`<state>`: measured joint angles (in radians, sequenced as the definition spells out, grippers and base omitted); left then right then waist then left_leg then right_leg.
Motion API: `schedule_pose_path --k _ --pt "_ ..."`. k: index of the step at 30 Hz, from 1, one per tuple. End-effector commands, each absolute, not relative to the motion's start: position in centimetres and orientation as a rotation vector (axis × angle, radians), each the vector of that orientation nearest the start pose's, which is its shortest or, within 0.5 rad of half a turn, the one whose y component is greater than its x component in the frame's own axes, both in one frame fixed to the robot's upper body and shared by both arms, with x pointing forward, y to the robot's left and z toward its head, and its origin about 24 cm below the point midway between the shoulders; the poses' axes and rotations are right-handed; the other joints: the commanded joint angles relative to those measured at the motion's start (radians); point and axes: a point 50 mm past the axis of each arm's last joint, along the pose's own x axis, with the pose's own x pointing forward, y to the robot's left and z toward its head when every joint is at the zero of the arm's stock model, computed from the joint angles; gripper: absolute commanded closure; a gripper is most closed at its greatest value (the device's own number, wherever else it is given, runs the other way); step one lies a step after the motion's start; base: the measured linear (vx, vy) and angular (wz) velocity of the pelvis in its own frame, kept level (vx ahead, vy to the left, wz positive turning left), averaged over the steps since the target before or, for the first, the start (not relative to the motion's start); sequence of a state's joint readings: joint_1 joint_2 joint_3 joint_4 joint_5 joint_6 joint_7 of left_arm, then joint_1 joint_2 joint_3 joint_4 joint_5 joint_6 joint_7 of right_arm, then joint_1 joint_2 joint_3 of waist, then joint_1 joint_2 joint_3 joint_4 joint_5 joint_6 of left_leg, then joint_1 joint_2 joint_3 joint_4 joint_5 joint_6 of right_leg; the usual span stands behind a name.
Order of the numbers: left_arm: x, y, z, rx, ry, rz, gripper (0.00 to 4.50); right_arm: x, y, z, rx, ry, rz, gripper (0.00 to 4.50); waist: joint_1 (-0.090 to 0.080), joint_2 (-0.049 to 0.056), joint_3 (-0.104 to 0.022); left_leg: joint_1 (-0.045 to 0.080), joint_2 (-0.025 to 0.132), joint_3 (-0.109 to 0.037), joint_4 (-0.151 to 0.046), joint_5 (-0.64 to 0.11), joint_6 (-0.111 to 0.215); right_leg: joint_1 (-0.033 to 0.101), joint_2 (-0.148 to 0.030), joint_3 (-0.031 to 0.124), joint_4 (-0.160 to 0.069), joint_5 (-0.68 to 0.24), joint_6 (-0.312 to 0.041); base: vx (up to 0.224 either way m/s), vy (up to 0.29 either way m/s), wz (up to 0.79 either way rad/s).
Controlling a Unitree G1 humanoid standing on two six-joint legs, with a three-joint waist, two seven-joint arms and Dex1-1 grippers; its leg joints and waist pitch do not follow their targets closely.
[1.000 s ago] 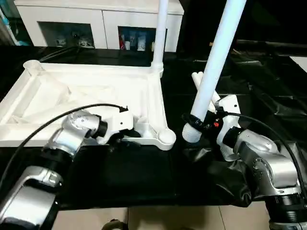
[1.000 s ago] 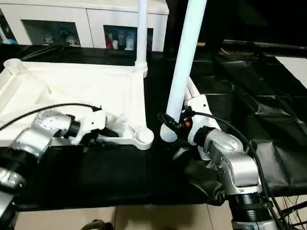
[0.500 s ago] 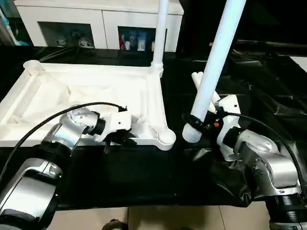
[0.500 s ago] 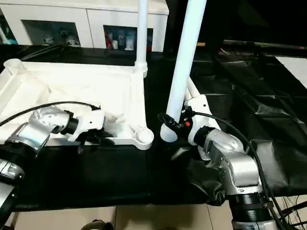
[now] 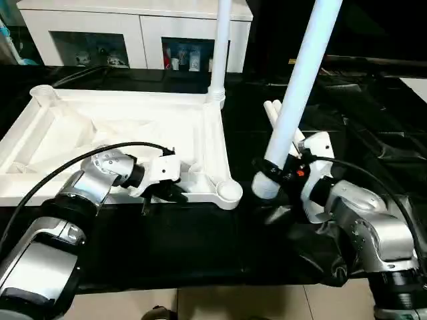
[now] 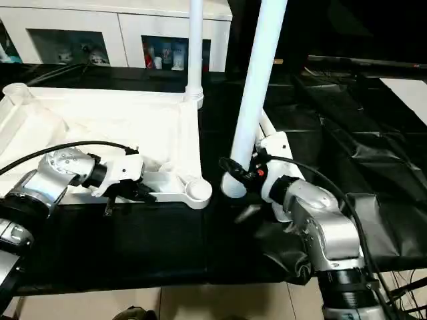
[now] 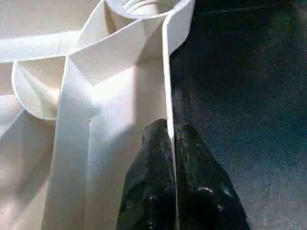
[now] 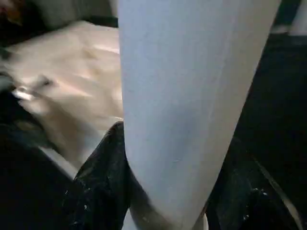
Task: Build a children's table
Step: Pick table leg, then insert table leg to table base
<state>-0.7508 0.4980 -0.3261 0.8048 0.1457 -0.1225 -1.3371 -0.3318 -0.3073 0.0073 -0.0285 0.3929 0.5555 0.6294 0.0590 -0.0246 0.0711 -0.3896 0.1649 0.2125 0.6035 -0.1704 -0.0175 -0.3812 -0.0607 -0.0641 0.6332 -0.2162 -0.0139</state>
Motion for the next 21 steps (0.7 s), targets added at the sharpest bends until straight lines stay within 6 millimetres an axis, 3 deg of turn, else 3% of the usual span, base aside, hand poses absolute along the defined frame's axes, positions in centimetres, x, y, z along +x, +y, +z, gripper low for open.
schedule_pose_path --k 1,3,4,5,7,9,11,12,14,21 --pt "32.5 16.7 6.1 0.609 0.598 -1.391 4.5 29.5 -13.8 12.1 0.166 0.153 0.898 2.67 0.004 0.005 -0.084 0.038 0.086 -0.043 -0.064 -0.132 0.027 0.045 -0.112 0.061 -0.054 0.033 -0.296 0.0 0.0 0.0" --pt "31.9 15.7 5.9 0.57 0.591 -1.414 4.5 29.6 -13.6 12.2 0.151 0.188 0.96 2.67 0.005 -0.004 -0.079 0.036 0.086 -0.04 -0.065 -0.123 0.037 0.04 -0.11 0.061 -0.059 0.009 -0.292 0.0 0.0 0.0" --pt "31.8 15.6 5.9 0.565 0.588 -1.42 4.5 29.6 -13.6 12.2 0.143 0.196 0.971 2.67 0.007 0.0 -0.08 0.035 0.086 -0.041 -0.063 -0.119 0.035 0.041 -0.111 0.06 -0.057 0.002 -0.291 0.0 0.0 0.0" --pt "31.6 15.4 5.8 0.561 0.592 -1.429 4.5 29.7 -13.6 12.1 0.128 0.212 0.987 2.67 0.007 -0.007 -0.076 0.035 0.085 -0.038 -0.064 -0.12 0.036 0.037 -0.108 0.061 -0.064 -0.023 -0.281 0.0 0.0 0.0" --pt "31.5 15.1 5.7 0.564 0.589 -1.427 4.5 30.1 -13.5 11.8 0.106 0.233 0.997 2.67 0.01 -0.001 -0.077 0.036 0.083 -0.039 -0.063 -0.122 0.031 0.038 -0.109 0.061 -0.064 -0.044 -0.275 0.0 0.0 0.0" --pt "31.6 14.8 5.8 0.567 0.573 -1.42 4.5 30.7 -13.4 11.4 0.094 0.254 0.996 2.67 0.009 -0.016 -0.069 0.036 0.081 -0.04 -0.066 -0.161 0.016 0.032 -0.111 0.062 -0.076 -0.143 -0.247 0.0 0.0 0.0" --pt "31.6 14.8 5.9 0.571 0.565 -1.416 4.5 31.1 -13.3 11.1 0.089 0.27 0.992 2.67 0.008 -0.021 -0.069 0.037 0.082 -0.041 -0.068 -0.168 0.004 0.032 -0.111 0.062 -0.08 -0.18 -0.231 0.0 0.0 0.0" --pt "31.6 14.8 5.9 0.571 0.566 -1.414 4.5 31.2 -13.2 11.0 0.084 0.282 0.995 2.67 0.009 -0.019 -0.07 0.038 0.082 -0.041 -0.068 -0.163 0.0 0.03 -0.11 0.062 -0.079 -0.175 -0.225 0.0 0.0 0.0" --pt "31.6 14.8 6.0 0.576 0.567 -1.408 4.5 31.2 -13.2 10.7 0.069 0.303 1.005 2.67 0.008 -0.028 -0.071 0.037 0.083 -0.041 -0.069 -0.153 0.004 0.031 -0.109 0.061 -0.076 -0.151 -0.222 0.0 0.0 0.0" --pt "31.4 15.0 6.5 0.596 0.569 -1.38 4.5 31.6 -13.3 10.0 0.084 0.346 1.016 2.67 0.007 -0.024 -0.071 0.037 0.083 -0.041 -0.068 -0.142 0.009 0.03 -0.109 0.062 -0.073 -0.112 -0.235 0.0 0.0 0.0"
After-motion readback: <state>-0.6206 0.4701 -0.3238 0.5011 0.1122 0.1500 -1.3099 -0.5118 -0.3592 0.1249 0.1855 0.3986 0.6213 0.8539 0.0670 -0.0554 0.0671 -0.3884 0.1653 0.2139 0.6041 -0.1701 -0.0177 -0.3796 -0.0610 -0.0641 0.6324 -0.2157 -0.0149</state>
